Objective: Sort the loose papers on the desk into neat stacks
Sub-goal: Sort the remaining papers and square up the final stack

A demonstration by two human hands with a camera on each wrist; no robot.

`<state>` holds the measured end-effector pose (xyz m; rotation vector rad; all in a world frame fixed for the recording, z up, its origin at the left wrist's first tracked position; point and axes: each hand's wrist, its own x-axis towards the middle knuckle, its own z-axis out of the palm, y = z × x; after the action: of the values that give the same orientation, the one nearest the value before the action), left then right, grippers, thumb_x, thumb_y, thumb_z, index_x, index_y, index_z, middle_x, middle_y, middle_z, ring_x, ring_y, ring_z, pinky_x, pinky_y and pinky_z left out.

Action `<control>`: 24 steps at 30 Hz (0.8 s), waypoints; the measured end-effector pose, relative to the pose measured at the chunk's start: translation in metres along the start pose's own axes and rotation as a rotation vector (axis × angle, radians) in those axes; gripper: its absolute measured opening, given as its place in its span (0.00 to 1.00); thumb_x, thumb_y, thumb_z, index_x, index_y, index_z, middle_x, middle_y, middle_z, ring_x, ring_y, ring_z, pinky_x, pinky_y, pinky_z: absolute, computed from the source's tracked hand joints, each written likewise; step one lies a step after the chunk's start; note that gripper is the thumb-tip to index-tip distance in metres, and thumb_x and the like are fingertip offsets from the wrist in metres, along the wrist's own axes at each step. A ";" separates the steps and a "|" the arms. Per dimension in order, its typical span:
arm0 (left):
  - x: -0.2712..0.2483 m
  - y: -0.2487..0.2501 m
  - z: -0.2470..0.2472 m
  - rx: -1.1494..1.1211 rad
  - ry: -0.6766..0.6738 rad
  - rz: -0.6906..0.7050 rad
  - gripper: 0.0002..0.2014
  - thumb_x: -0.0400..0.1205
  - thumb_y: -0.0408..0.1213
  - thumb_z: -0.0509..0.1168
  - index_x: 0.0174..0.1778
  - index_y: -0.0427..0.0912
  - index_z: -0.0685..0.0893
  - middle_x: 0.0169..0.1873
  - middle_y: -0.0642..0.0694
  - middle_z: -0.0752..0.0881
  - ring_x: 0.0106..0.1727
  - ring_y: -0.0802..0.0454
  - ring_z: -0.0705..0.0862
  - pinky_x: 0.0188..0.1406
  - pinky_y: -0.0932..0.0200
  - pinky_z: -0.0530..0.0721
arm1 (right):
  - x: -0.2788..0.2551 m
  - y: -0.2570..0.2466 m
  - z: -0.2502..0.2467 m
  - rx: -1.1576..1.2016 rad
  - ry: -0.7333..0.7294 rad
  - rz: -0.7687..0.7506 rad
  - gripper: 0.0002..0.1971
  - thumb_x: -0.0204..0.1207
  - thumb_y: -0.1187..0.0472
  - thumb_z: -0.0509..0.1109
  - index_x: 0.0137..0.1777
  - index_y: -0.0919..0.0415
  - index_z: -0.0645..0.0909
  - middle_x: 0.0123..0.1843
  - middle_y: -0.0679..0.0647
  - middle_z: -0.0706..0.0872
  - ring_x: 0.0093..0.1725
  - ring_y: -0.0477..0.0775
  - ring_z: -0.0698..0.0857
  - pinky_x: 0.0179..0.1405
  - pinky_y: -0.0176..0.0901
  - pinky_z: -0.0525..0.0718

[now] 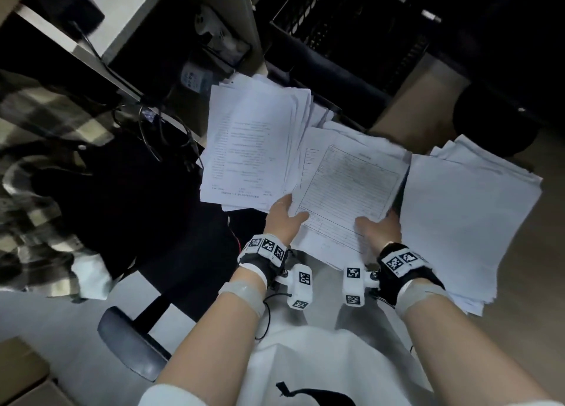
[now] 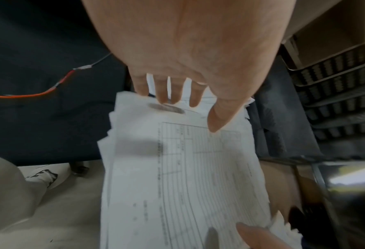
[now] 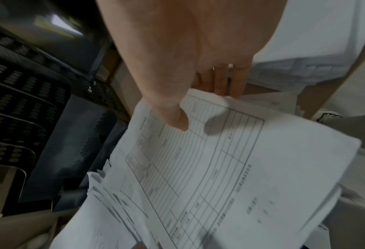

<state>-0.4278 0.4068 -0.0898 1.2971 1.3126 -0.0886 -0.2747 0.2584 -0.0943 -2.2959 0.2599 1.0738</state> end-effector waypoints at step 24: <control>-0.042 0.065 0.300 0.321 -0.049 -0.223 0.53 0.62 0.57 0.74 0.83 0.41 0.64 0.73 0.36 0.76 0.71 0.35 0.77 0.72 0.40 0.76 | 0.124 0.140 -0.239 0.203 -0.011 0.092 0.57 0.50 0.35 0.79 0.79 0.62 0.67 0.73 0.60 0.80 0.68 0.65 0.81 0.69 0.63 0.80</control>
<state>-0.2059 0.1903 -0.0990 1.4000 1.4371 -0.5014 -0.0970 0.0137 -0.1269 -2.1139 0.4530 1.0539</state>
